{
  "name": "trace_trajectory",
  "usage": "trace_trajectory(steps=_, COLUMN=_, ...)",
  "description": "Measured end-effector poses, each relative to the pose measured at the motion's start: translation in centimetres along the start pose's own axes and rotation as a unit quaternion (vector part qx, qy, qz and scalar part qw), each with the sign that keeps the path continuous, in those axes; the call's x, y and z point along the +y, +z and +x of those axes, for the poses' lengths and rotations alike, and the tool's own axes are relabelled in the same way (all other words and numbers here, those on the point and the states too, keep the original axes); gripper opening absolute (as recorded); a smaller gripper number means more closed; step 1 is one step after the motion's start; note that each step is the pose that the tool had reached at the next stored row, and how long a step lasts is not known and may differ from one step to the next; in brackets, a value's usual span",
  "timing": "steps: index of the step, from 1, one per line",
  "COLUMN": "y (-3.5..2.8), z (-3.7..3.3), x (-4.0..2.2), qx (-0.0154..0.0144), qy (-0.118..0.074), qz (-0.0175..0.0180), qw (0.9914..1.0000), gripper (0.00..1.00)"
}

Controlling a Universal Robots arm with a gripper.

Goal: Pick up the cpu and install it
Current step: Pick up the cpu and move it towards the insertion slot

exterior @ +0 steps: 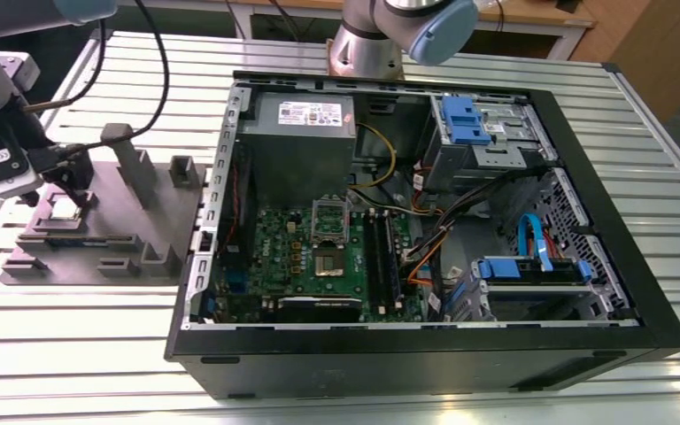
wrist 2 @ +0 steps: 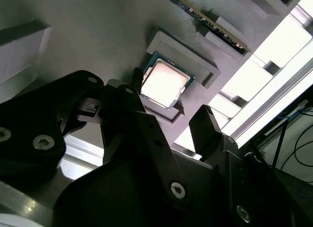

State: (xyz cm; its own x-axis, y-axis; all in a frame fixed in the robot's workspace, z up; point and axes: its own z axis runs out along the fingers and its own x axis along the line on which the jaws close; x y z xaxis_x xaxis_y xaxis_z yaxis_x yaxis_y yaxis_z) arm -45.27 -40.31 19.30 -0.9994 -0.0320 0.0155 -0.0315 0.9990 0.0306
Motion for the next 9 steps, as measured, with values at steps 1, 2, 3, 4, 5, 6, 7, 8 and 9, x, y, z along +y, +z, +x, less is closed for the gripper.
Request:
trace_trajectory(steps=1, y=0.14, z=-0.02, x=-0.01, qx=-0.0001, qy=0.001, qz=0.0, qw=1.0, gripper=0.65)
trace_trajectory(steps=2, y=0.3, z=-0.03, x=-0.01, qx=-0.0001, qy=0.002, qz=0.0, qw=1.0, gripper=0.65)
trace_trajectory(steps=3, y=0.43, z=-0.05, x=-0.02, qx=-0.0001, qy=0.002, qz=0.0, qw=1.0, gripper=0.65)
trace_trajectory(steps=4, y=0.54, z=-0.06, x=-0.02, qx=-0.0001, qy=0.003, qz=0.0, qw=1.0, gripper=0.65)
trace_trajectory(steps=5, y=0.62, z=-0.07, x=-0.02, qx=-0.0001, qy=0.003, qz=0.0, qw=0.99999, gripper=0.65)
trace_trajectory(steps=6, y=0.68, z=-0.08, x=-0.03, qx=-0.0001, qy=0.004, qz=0.0, qw=0.99999, gripper=0.65)
trace_trajectory(steps=7, y=0.74, z=-0.08, x=-0.03, qx=0.0, qy=0.004, qz=0.0, qw=0.99999, gripper=0.65)
trace_trajectory(steps=8, y=0.81, z=-0.08, x=-0.04, qx=0.0, qy=0.004, qz=0.0, qw=0.99999, gripper=0.65)
trace_trajectory(steps=9, y=0.88, z=-0.08, x=-0.05, qx=0.0001, qy=0.004, qz=0.0001, qw=0.99999, gripper=0.65)
